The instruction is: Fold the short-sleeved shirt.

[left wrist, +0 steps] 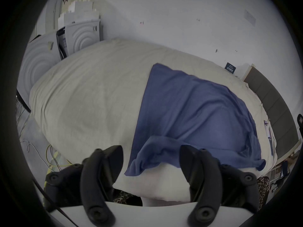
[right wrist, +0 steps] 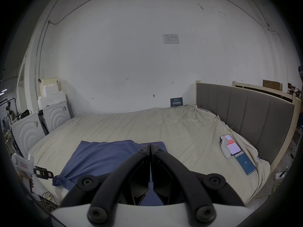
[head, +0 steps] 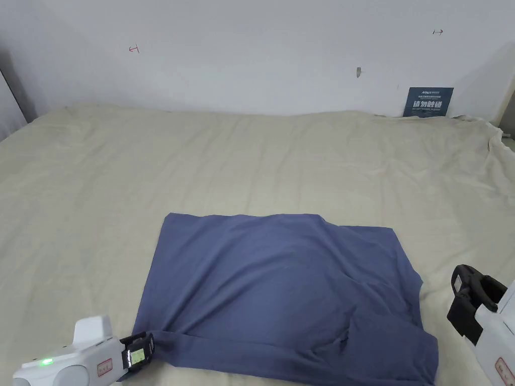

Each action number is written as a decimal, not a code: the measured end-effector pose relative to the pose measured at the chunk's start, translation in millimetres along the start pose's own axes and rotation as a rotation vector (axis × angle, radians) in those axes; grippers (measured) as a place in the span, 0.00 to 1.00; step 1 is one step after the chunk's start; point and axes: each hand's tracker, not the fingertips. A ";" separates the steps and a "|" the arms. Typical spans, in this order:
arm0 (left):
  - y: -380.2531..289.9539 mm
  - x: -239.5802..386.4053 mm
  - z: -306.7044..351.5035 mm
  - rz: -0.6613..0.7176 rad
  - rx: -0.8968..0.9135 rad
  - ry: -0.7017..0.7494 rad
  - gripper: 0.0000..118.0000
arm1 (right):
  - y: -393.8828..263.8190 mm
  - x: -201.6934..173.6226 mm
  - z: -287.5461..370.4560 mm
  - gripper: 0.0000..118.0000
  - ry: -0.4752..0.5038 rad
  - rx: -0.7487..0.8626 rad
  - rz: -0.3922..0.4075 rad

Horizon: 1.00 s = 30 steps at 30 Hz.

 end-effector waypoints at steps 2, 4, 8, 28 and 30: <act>-3.3 -2.3 -8.9 0.005 -0.035 0.015 0.68 | -6.0 3.9 -3.6 0.00 -0.002 -0.012 -0.001; -7.4 -2.7 -15.4 -0.006 -0.062 0.027 0.68 | -9.2 5.7 -4.9 0.00 0.000 -0.027 -0.006; -12.0 -4.4 -33.0 -0.028 -0.076 0.043 0.59 | -16.4 10.2 -6.3 0.00 -0.009 -0.046 -0.013; 7.4 11.8 -4.2 -0.144 -0.012 -0.061 0.07 | -137.6 38.4 -60.5 0.58 -0.052 -0.615 0.008; 8.1 12.6 -3.7 -0.150 -0.009 -0.059 0.07 | -152.1 36.6 -61.7 0.58 -0.037 -0.641 -0.023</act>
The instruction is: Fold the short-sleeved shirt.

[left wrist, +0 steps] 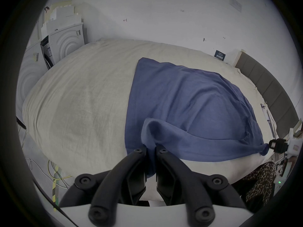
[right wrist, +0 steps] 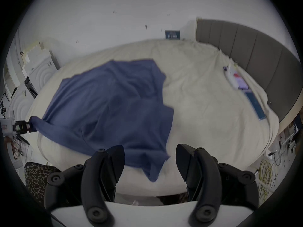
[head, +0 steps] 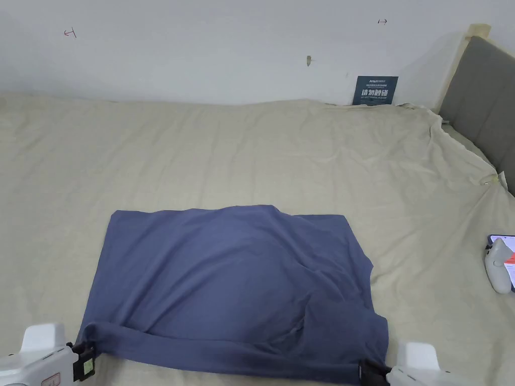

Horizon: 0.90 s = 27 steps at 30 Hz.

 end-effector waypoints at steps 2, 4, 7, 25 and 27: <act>-0.4 0.2 -0.3 0.001 0.001 -0.001 0.07 | -6.7 0.1 -6.5 0.58 0.006 -0.005 -0.014; -0.2 0.3 -0.5 0.003 0.000 -0.001 0.07 | -11.3 -1.5 -11.7 0.49 0.012 -0.020 -0.015; 0.0 -0.1 -1.7 0.012 -0.002 -0.002 0.07 | -15.2 -0.1 -17.3 0.04 0.033 -0.019 -0.019; 52.9 -5.9 -8.8 0.084 0.067 -0.020 0.07 | 90.4 3.9 36.7 0.03 0.097 0.248 -0.011; 65.1 -4.1 -15.7 0.078 0.073 -0.017 0.07 | 109.2 3.2 28.8 0.03 0.099 0.258 -0.006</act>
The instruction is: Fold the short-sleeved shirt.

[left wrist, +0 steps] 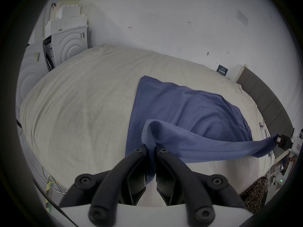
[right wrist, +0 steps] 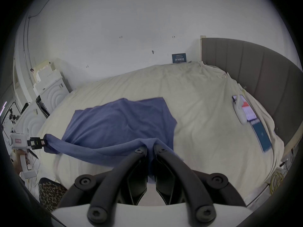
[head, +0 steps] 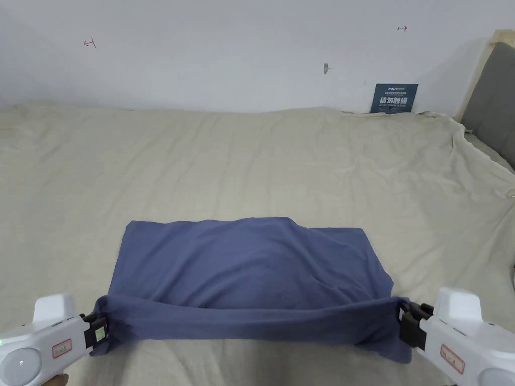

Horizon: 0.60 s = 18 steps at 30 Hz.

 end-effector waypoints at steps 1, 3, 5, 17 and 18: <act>5.7 1.7 -5.4 -0.005 0.001 0.001 0.07 | 7.6 0.1 -7.4 0.03 -0.001 0.000 0.005; 17.0 6.3 -20.4 -0.023 -0.009 0.009 0.07 | 20.7 0.3 -25.4 0.03 -0.005 -0.009 0.015; 25.9 9.7 -37.0 -0.041 -0.028 0.021 0.07 | 30.4 1.7 -46.4 0.03 -0.015 -0.036 0.028; 39.4 17.1 -143.8 -0.056 -0.165 0.094 0.07 | 28.5 20.3 -170.9 0.03 -0.089 -0.244 -0.001; 38.0 17.0 -147.8 -0.054 -0.173 0.096 0.07 | 26.1 21.4 -177.3 0.03 -0.094 -0.260 -0.007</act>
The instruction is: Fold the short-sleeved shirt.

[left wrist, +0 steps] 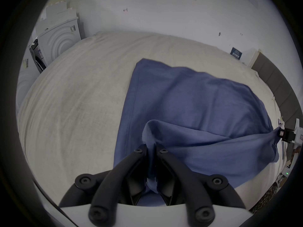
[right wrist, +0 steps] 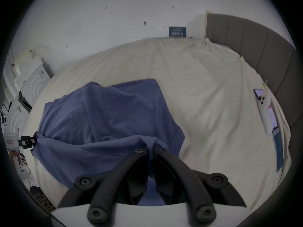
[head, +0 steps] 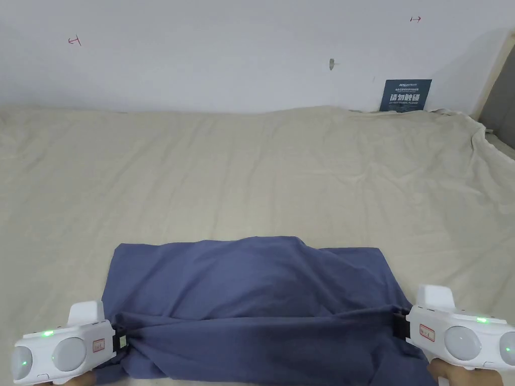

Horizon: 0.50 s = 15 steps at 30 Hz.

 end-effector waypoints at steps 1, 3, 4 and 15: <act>-0.5 0.1 -3.0 0.004 -0.002 0.000 0.07 | -1.1 0.5 -7.2 0.03 -0.005 -0.019 -0.007; 0.5 1.5 -2.6 0.010 -0.002 0.003 0.07 | -5.6 1.8 -18.4 0.04 -0.018 -0.052 -0.010; 0.1 0.9 -1.8 0.006 -0.004 0.007 0.07 | -7.6 1.0 -21.4 0.04 -0.021 -0.062 -0.010; 6.4 4.6 56.6 0.082 0.158 -0.003 0.84 | 0.7 -9.9 48.4 0.51 -0.043 0.119 0.013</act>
